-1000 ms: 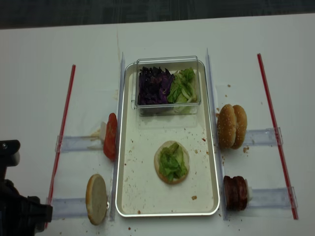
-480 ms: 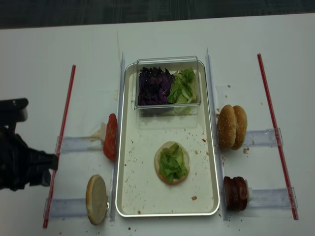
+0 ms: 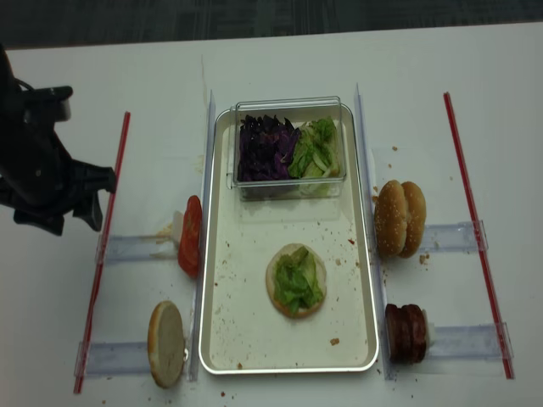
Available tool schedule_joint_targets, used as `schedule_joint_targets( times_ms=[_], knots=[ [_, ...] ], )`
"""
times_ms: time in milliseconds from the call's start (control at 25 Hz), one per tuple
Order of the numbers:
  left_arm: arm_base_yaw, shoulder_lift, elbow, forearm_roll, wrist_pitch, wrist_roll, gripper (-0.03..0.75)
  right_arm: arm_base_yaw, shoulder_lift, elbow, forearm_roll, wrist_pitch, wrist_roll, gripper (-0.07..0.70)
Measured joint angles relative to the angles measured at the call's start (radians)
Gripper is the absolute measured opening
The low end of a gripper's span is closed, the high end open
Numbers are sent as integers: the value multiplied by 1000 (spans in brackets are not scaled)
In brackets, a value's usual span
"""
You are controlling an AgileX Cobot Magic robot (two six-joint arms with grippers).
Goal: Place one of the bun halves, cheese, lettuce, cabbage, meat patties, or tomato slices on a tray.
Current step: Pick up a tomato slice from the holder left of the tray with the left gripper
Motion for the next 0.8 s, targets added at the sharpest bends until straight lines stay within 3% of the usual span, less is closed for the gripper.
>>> schedule_joint_targets(
  times_ms=[200,360,800],
  knots=[
    [0,21,-26,2,-10,0,435,0,0,0,0,0,0,690],
    [-57,21,-32,8,-10,-29,435,0,0,0,0,0,0,689],
    [-392,21,-34,19,-48,-302,435,0,0,0,0,0,0,689]
  ],
)
